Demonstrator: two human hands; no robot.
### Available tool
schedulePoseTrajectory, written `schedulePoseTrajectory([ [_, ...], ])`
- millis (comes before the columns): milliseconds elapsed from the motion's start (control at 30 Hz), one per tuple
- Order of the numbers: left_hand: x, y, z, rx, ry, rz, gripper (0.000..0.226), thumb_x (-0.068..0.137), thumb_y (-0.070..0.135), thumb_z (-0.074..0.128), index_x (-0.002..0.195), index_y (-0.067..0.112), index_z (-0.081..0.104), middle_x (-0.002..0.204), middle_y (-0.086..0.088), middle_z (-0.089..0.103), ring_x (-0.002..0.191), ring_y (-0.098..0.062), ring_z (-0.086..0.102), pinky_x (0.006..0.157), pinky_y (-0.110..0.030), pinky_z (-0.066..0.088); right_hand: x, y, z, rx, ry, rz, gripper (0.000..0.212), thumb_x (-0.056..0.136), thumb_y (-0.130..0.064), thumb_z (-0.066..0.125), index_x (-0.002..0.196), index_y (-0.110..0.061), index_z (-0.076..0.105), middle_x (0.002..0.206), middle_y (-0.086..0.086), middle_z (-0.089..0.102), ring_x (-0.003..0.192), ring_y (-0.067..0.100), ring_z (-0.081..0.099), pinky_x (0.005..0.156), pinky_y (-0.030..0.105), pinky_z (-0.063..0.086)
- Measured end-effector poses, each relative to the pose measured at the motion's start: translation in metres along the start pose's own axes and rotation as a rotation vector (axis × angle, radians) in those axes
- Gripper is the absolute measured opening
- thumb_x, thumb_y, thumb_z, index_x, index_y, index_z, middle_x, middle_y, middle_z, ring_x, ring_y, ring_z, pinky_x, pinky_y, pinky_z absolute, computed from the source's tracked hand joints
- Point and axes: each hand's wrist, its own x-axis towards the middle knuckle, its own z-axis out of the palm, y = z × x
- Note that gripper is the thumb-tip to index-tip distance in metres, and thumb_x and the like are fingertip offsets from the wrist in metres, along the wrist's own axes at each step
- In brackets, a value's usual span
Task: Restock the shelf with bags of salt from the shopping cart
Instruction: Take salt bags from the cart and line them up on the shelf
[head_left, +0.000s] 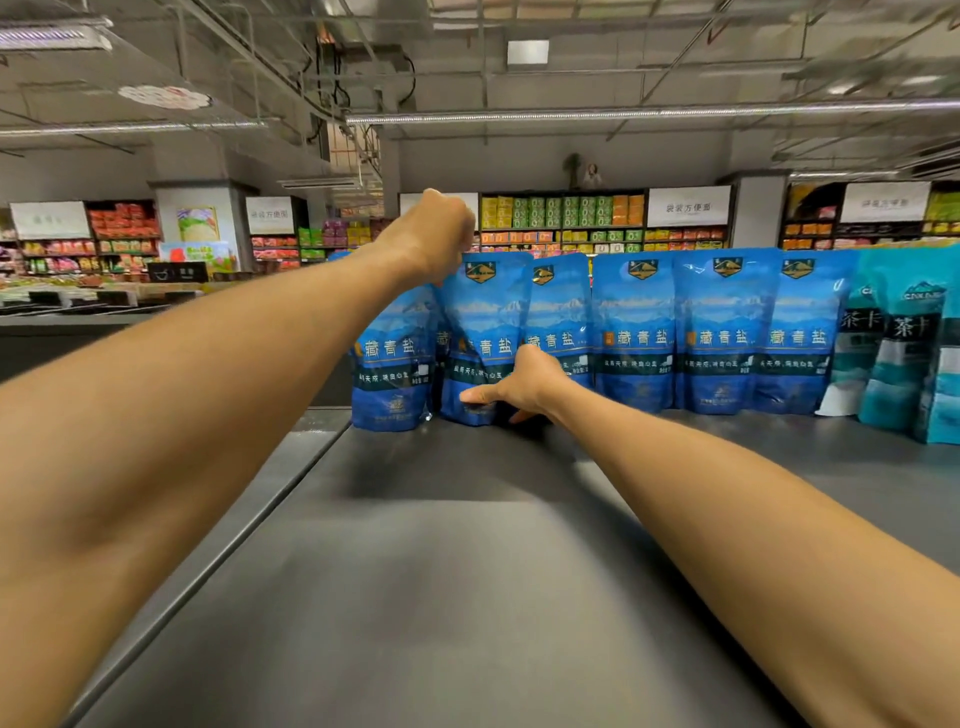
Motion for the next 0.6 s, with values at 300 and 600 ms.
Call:
schedulePoseTrajectory([
  [300,-0.021,0.007,-0.007,0.024,0.063,0.037,0.021,0.091,0.002,0.051,0.109,-0.001,0.062,0.112,-0.019,0.057,0.096,-0.034,0.057,0.075,-0.040,0.052,-0.030,-0.006,-0.024,-0.060,0.012,0.023,0.053,0.073,-0.046,0.084,0.077,-0.010,0.046,0.088,0.011,0.060,0.087,0.025,0.065,0.058,0.037,0.062],
  [600,-0.044,0.021,-0.017,0.006,0.039,-0.002,0.025,0.090,0.013,0.057,0.114,0.005,0.056,0.116,-0.015,0.053,0.101,-0.033,0.057,0.082,-0.049,0.052,-0.066,-0.004,-0.040,-0.157,-0.014,-0.006,0.043,0.088,-0.040,0.071,0.069,-0.010,0.048,0.067,0.006,0.053,0.067,0.021,0.053,0.070,0.037,0.059],
])
